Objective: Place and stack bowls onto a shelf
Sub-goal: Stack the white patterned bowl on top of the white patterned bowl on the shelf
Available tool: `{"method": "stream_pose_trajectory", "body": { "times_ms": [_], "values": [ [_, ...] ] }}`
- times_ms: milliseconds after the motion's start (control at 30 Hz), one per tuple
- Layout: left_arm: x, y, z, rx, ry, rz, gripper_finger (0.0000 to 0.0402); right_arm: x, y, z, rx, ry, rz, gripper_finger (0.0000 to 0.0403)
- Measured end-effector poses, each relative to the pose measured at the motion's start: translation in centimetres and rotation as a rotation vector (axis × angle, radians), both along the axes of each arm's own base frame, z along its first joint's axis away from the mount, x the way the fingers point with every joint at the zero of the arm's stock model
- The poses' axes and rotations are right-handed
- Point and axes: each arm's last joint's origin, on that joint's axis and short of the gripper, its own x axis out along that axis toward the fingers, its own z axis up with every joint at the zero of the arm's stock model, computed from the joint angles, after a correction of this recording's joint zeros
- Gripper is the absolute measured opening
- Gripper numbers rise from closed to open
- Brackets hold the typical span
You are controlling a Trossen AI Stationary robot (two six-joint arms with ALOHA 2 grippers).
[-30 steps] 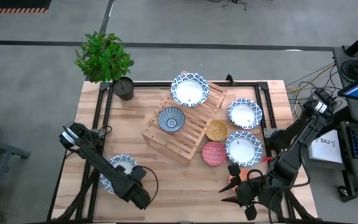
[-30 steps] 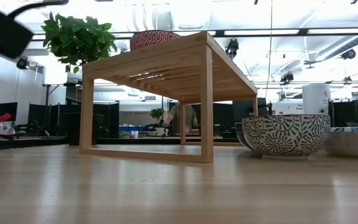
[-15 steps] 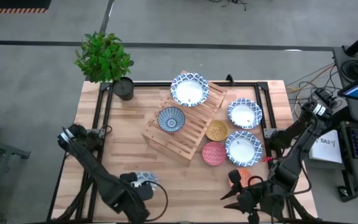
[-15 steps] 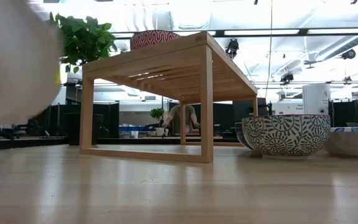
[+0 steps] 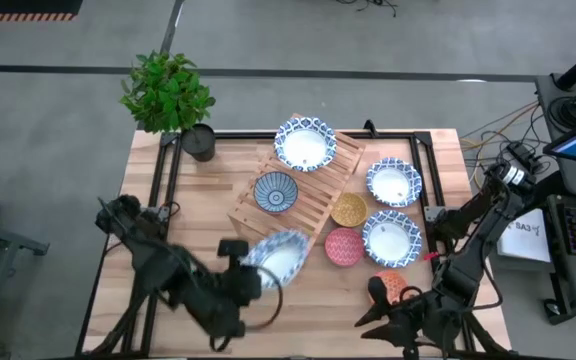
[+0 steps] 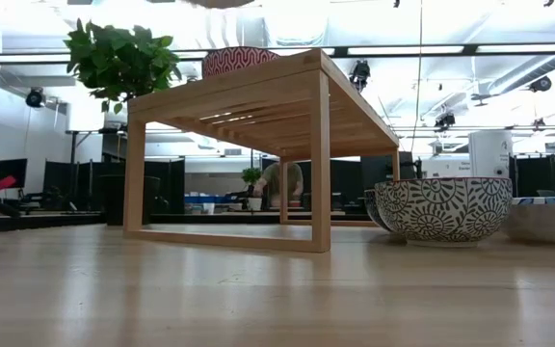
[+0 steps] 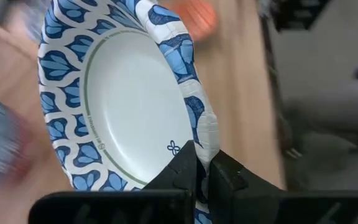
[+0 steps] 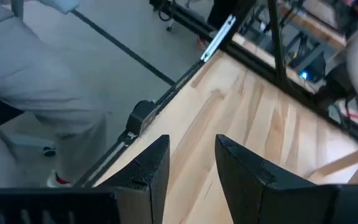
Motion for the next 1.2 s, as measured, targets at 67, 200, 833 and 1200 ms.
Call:
{"method": "stream_pose_trajectory", "body": {
  "times_ms": [67,200,833,1200],
  "values": [
    [0.7,1.6,1.2,0.051,-0.039,-0.004,0.0,-0.3,-0.5,0.1,0.007,-0.028,0.009,0.0115],
    [2.1,5.1,2.7,0.141,-0.07,-0.006,0.0,-0.8,-1.9,0.3,0.035,-0.096,0.019,0.0106],
    [7.3,23.5,1.4,0.396,0.123,0.087,0.0,-2.4,-10.5,-1.4,0.123,-0.158,-0.071,0.007],
    [10.3,27.6,-2.5,0.396,0.256,0.099,0.0,-3.3,-11.3,-0.4,0.125,-0.206,-0.06,0.007]
  ]
}}
